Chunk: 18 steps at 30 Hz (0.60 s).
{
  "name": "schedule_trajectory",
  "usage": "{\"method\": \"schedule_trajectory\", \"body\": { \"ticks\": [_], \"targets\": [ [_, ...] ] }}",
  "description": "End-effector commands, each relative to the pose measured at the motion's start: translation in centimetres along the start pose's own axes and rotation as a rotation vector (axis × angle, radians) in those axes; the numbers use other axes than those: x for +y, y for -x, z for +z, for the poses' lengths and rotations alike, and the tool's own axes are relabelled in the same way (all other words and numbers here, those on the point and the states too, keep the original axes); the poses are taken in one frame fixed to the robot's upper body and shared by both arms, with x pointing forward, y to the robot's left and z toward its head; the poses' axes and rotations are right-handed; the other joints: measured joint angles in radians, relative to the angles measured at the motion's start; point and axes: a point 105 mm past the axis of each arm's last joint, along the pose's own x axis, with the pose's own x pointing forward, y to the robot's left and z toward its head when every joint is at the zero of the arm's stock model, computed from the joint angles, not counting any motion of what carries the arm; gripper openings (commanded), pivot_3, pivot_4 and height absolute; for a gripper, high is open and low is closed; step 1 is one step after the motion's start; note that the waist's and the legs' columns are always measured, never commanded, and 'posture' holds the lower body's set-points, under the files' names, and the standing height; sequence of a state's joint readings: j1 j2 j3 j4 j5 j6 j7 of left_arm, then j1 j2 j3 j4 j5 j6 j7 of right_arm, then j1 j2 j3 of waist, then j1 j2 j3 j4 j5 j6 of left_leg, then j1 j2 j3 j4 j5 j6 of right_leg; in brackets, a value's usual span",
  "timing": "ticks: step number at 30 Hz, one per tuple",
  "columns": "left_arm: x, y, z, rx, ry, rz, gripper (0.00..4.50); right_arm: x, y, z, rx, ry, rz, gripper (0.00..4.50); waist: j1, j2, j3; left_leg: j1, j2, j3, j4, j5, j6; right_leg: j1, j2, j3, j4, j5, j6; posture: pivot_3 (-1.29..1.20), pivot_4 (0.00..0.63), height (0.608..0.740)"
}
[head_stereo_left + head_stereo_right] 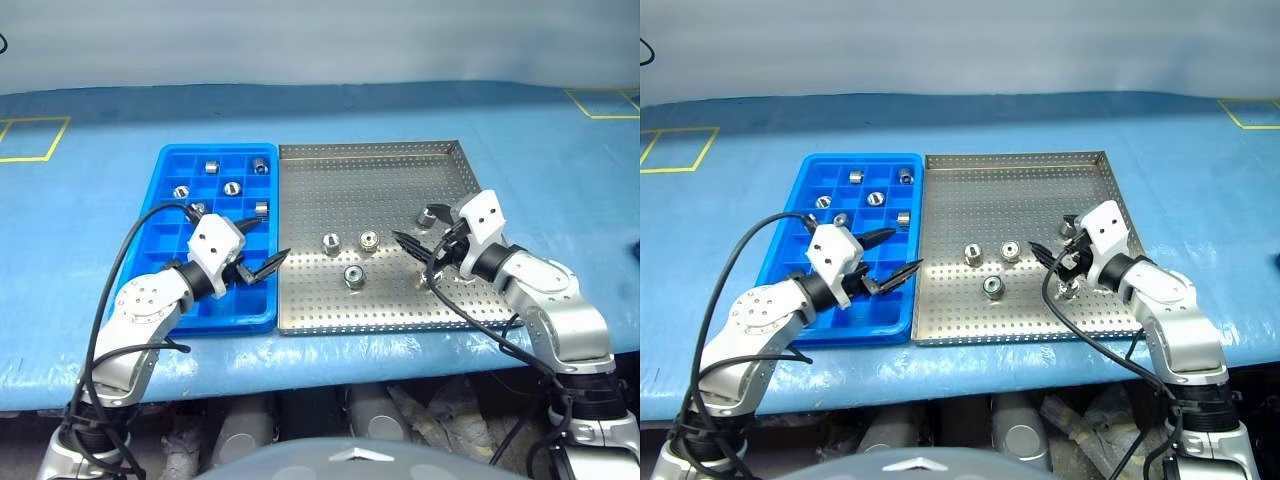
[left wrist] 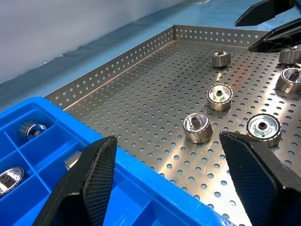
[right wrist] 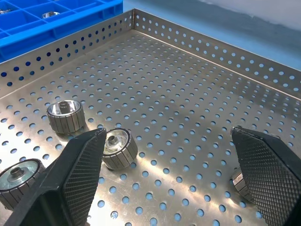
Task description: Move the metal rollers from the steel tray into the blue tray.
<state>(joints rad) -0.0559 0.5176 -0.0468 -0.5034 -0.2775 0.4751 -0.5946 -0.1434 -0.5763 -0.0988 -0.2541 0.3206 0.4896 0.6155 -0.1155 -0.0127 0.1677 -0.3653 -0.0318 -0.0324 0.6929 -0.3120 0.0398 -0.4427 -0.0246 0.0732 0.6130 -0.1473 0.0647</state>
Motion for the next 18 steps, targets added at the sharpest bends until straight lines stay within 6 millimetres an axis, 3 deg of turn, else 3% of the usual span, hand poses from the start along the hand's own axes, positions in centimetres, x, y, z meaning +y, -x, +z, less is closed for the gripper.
{"method": "schedule_trajectory", "body": {
  "ticks": [1,18],
  "targets": [
    [0.03,0.07,1.23,-0.04,-0.031,0.001,3.81,-0.22,0.03,1.36,-0.051,0.03,-0.007,4.47,0.0,0.0,0.0,0.0,0.0,0.0,0.0,0.0,0.0,0.0,0.0,0.0,0.0,0.0,0.0,-0.14,0.15,0.74],
    [-0.06,-0.79,1.95,-0.077,-0.031,-0.006,3.81,0.34,-0.15,1.48,-0.069,0.027,0.013,4.47,0.0,0.0,0.0,0.0,0.0,0.0,0.0,0.0,0.0,0.0,0.0,0.0,0.0,0.0,0.0,-0.15,0.15,0.74]
  ]
}}
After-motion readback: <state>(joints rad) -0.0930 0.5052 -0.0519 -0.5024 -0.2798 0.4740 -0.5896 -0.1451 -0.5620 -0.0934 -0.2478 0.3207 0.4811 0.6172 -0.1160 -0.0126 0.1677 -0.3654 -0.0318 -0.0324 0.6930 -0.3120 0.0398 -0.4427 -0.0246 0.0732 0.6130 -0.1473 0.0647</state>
